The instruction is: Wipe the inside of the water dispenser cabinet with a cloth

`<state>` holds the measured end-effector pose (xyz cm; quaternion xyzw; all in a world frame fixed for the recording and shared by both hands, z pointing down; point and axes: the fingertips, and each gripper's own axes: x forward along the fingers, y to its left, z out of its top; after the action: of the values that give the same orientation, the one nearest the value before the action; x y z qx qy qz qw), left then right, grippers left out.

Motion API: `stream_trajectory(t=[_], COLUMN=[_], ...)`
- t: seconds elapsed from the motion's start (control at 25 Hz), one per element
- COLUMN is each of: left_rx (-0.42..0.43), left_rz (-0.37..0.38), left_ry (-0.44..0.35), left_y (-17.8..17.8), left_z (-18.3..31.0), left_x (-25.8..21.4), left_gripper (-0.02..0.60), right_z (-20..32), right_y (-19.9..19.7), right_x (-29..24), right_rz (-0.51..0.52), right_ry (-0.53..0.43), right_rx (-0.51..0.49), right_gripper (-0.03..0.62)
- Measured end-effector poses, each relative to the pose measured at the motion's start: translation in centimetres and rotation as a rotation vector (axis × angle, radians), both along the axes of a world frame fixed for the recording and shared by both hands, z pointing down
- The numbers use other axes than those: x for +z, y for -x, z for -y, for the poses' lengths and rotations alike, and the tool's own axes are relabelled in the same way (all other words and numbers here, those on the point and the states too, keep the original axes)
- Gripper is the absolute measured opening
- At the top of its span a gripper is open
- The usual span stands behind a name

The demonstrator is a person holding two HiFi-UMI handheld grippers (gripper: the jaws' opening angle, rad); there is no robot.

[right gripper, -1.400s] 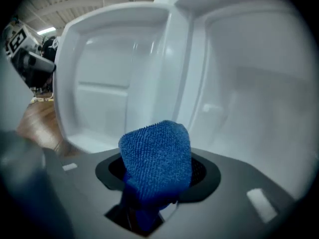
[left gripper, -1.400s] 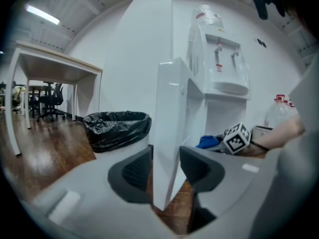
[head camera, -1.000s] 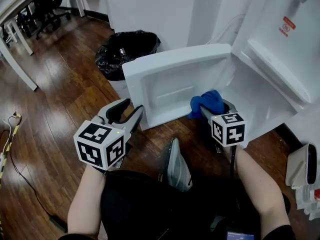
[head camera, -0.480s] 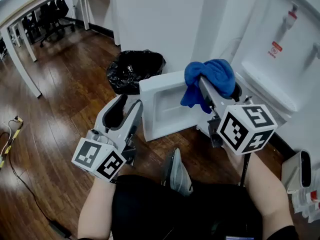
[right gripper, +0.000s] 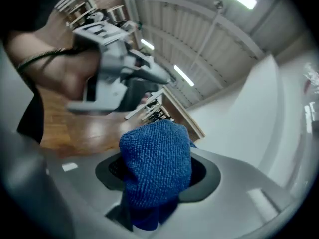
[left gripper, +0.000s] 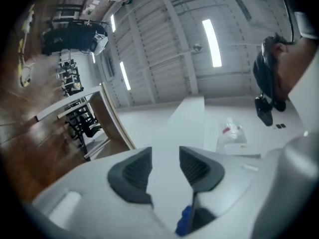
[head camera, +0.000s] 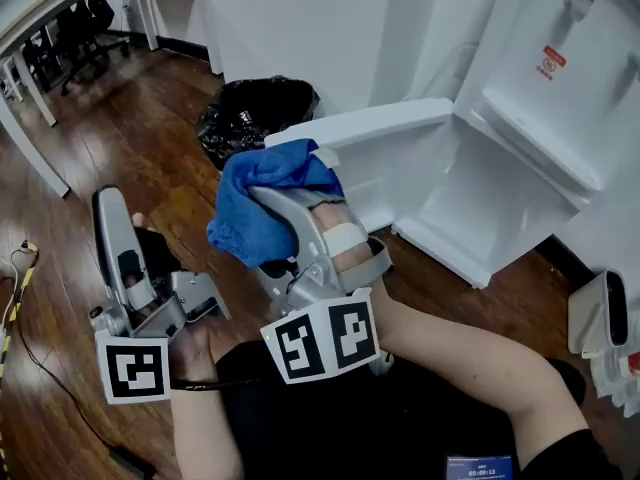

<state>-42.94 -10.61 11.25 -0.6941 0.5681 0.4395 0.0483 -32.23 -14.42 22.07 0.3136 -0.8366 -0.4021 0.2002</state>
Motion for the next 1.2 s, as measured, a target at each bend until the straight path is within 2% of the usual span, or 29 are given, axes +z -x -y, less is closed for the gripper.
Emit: stream_trajectory(t=[0.08,0.16,0.24,0.48,0.64,0.76,0.92,1.08,1.2], left_rx=[-0.011,0.010,0.040,0.100,0.120,0.144,0.163,0.166,0.164], left_rz=[-0.008,0.019,0.049,0.079,0.108,0.133,0.122,0.109,0.114], left_ry=[0.018,0.049,0.090,0.162,0.215,0.256,0.257,0.259,0.265], left_y=[0.0,-0.9,-1.9,-3.2,-3.9,-4.5,-4.5,-4.3,-4.3], left_z=[0.3,1.2,2.2,4.2,5.2,5.9,6.0,6.1,6.1], left_x=[0.4,1.0,1.7,3.5,4.4,5.2,5.4,5.6,5.7], left_gripper=[0.156,0.150,0.144,0.132,0.116,0.110,0.101,0.097,0.095], right_z=[0.3,1.1,1.6,2.2,1.9,2.5,5.5,9.9,12.4], right_y=[0.5,0.4,0.5,0.2,-0.9,-1.8,-4.5,-10.7,-16.5], right_x=[5.5,10.8,14.8,23.2,26.8,27.3,26.2,25.9,26.4], right_rz=[-0.101,-0.162,-0.222,-0.452,-0.566,-0.537,-0.440,-0.398,-0.315], right_ry=[0.079,0.204,0.270,0.448,0.651,0.764,0.841,0.847,0.886], right_rx=[-0.011,-0.003,-0.001,-0.017,-0.006,0.028,0.121,0.272,0.401], right_gripper=[0.235,0.235,0.235,0.233,0.232,0.230,0.229,0.229,0.229])
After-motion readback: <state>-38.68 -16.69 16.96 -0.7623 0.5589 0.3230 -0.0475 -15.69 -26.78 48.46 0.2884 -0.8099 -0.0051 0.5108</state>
